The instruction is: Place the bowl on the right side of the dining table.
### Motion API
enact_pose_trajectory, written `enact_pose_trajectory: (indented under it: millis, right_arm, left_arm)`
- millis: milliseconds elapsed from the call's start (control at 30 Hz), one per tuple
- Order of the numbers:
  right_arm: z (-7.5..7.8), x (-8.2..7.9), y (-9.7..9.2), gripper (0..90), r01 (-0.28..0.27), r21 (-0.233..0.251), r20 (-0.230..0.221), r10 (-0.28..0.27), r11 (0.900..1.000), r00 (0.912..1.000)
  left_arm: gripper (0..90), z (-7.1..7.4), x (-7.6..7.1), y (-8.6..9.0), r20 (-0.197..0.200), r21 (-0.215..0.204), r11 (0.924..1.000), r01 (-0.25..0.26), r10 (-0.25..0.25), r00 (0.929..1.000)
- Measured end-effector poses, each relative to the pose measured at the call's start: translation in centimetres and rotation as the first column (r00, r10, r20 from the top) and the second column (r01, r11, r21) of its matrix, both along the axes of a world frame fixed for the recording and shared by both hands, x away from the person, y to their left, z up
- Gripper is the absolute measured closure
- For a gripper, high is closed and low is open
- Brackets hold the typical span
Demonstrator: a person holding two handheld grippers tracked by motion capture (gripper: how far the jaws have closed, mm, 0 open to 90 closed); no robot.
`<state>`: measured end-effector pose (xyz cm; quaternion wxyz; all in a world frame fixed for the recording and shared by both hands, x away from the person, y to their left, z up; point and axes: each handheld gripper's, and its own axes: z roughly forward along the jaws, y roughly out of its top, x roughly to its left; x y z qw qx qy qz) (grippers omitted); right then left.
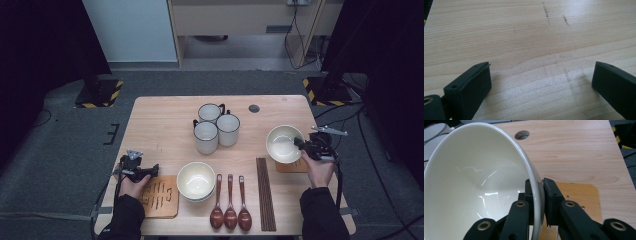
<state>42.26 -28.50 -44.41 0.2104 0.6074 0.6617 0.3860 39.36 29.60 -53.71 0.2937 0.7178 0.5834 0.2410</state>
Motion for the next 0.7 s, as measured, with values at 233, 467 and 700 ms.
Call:
enact_pose_trajectory:
  millis: [233, 467, 700]
  right_arm:
    - [-1.1, 0.5, -0.8, 82.7, 0.025, -0.006, -0.031, -0.025, 0.9997, 0.9992]
    - [-2.1, 1.0, -1.7, 82.7, 0.048, -0.023, -0.06, -0.049, 0.9986, 0.997]
    - [-2.7, 1.5, -2.1, 82.7, 0.063, -0.027, -0.084, -0.065, 0.9976, 0.9944]
  left_arm:
    - [1.2, 0.0, 0.0, 0.0, 0.0, 0.0, 1.0, 0.0, 0.0, 1.0]
    - [1.2, 0.0, 0.0, 0.0, 0.0, 0.0, 1.0, 0.0, 0.0, 1.0]
    - [1.2, 0.0, 0.0, 0.0, 0.0, 0.0, 1.0, 0.001, -0.001, 1.0]
